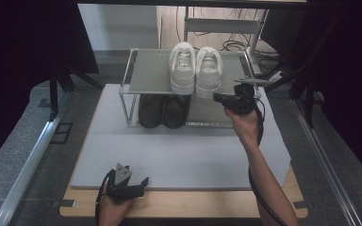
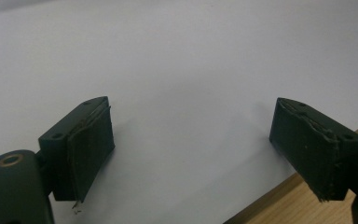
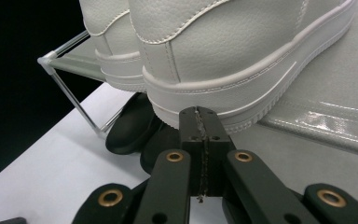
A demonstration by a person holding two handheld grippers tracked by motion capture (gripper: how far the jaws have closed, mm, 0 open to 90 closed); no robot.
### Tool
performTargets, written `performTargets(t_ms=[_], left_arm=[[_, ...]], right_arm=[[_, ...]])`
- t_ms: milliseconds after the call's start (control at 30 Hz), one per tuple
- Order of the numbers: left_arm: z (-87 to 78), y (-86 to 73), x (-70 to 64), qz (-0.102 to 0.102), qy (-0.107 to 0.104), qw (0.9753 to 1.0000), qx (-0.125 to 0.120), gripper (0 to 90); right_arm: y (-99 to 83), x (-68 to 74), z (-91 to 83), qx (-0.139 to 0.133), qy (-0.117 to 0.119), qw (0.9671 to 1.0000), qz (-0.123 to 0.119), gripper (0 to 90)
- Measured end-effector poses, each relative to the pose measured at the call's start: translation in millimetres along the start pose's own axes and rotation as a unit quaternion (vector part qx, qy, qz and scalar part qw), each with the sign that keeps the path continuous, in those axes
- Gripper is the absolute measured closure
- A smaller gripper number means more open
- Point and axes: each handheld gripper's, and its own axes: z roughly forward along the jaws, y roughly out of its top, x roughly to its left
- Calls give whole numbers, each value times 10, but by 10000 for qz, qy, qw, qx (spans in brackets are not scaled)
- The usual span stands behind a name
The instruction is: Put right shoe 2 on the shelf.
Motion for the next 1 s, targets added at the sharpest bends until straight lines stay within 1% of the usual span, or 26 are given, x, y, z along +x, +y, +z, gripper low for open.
performTargets(t_ms=[167,267,333,433,500,633,733,900,1000], left_arm=[[0,0,0,1,1,10000,-1,132],[-1,1,0,3,4,10000,10,132],[-1,1,0,2,4,10000,10,132],[-2,1,1,3,2,10000,11,132],[0,1,1,0,1,10000,5,133],[0,0,0,1,3,10000,3,132],[-1,1,0,4,3,10000,9,132],[-2,0,0,3,2,10000,11,132],[-2,0,0,3,2,10000,10,132]], right_arm=[[-3,-15,6,-28,-61,10000,10,900],[-2,-20,14,-23,-177,9998,4,900],[-3,-31,22,-46,-137,9999,53,900],[3,-23,30,-51,-129,9999,66,900],[10,-14,41,-45,-141,9999,47,900],[16,-16,61,-64,-163,9998,91,900],[8,-38,62,-86,-98,9998,152,900],[6,-36,46,-44,-88,9999,115,897],[0,-36,31,-35,-27,9999,136,875]])
